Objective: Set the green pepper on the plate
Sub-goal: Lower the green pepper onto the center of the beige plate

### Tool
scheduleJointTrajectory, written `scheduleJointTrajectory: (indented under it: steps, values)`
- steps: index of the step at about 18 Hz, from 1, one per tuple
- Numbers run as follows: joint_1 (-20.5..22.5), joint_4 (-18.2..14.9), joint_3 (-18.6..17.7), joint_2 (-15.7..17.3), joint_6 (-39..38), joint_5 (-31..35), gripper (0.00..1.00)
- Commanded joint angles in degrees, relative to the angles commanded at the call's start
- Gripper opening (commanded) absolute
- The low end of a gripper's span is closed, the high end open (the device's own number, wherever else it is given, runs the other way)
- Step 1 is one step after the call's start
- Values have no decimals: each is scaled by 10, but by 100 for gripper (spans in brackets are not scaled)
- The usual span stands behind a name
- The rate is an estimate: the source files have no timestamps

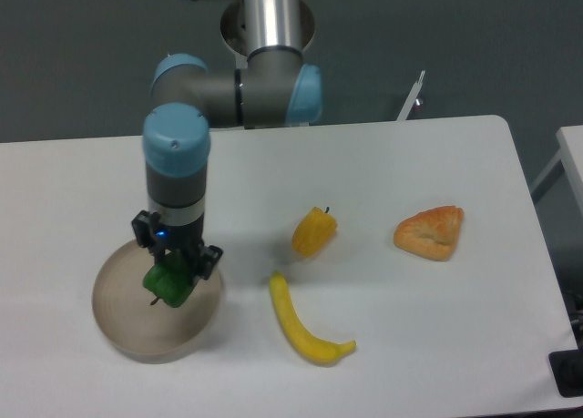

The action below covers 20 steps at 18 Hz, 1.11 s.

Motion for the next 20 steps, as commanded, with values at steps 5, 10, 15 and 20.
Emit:
scheduleJointTrajectory:
  steps: [5, 10, 15, 20]
  values:
    - [-8, 52, -30, -12, 79, 1, 47]
    - [-8, 51, -34, -20, 164, -9, 47]
    - [-8, 52, -32, -25, 169, -10, 47]
    - [-10, 51, -33, -27, 155, -19, 48]
